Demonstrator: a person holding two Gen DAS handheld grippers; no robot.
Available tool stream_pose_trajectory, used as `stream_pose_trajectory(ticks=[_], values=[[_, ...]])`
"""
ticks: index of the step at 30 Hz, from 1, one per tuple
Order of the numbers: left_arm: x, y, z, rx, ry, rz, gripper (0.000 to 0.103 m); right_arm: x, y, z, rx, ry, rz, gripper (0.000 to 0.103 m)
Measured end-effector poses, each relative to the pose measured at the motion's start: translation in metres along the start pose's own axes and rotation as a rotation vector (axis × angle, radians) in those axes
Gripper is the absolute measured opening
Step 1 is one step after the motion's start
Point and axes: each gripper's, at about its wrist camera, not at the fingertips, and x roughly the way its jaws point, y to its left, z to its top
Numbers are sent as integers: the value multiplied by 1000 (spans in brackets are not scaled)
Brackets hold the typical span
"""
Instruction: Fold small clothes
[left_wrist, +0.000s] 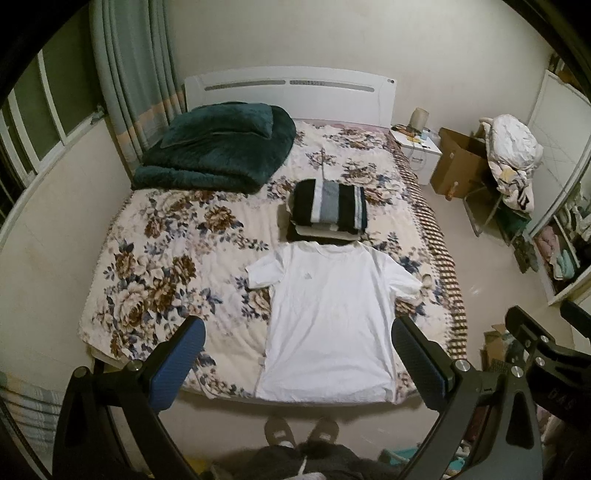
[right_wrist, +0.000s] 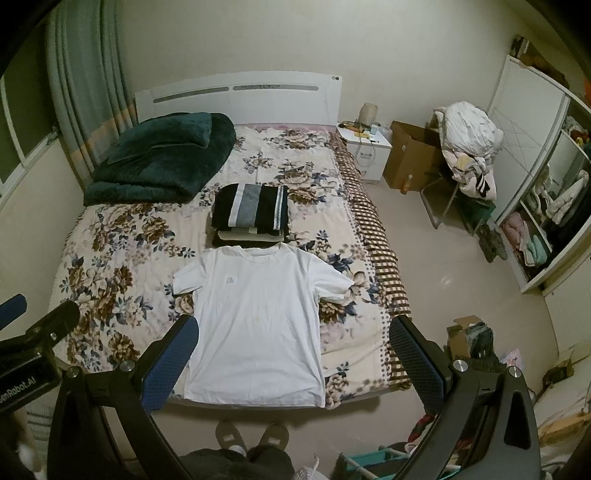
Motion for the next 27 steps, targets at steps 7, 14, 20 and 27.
stream_pose_trajectory(ticks=[7,14,20,27], values=[[91,5,6,33,-6,55,103,103,2,7,90,52,-81,103],[223,-4,9,77,44,129,103,282,-36,2,244,170,-148,103],[347,-20,5,60,122,197,103,454,-94,-15,385,298,-167,103],[475,-44,-15,0,277,247,103,626,-184,-73,589,442,-105,103]])
